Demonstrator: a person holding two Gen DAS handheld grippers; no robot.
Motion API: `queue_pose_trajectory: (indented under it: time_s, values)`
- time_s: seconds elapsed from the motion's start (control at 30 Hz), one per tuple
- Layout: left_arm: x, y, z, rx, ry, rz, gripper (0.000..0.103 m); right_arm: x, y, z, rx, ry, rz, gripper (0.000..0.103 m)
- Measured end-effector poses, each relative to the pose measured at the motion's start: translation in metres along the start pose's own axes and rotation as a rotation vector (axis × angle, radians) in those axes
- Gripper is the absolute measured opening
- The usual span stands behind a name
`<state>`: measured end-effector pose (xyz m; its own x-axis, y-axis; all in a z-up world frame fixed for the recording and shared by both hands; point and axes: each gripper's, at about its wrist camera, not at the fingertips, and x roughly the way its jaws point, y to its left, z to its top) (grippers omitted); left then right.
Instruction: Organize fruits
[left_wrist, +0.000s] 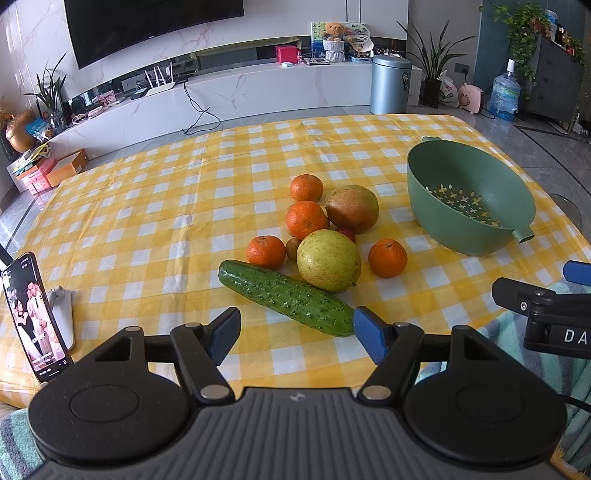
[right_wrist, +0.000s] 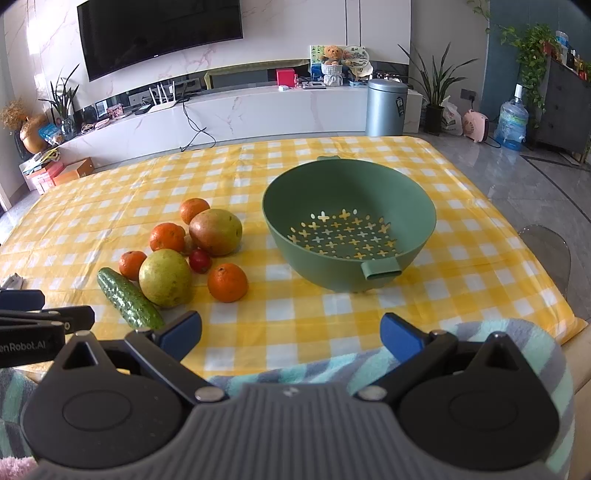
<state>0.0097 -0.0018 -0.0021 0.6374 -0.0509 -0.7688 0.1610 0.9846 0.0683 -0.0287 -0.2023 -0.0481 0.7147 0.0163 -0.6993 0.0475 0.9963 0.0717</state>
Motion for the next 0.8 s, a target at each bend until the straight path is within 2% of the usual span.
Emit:
queue_pose_trajectory:
  time_s: [0.5,0.6,0.7,0.8]
  values:
    - [-0.002,0.011,0.008,0.033,-0.014,-0.003,0.080,0.005,0.004,0.002,-0.015,-0.044,0.062,0.099]
    - [0.000,0.019,0.011,0.023,-0.017,-0.028,0.071,0.008,0.007,0.002,-0.026,-0.068,0.105,0.098]
    - [0.003,0.022,0.013,0.006,-0.015,-0.068,0.064,0.014,0.010,0.005,-0.025,-0.073,0.166,0.088]
    - [0.007,0.021,0.017,-0.007,-0.012,-0.120,0.065,0.026,0.012,0.009,-0.019,-0.057,0.197,0.082]
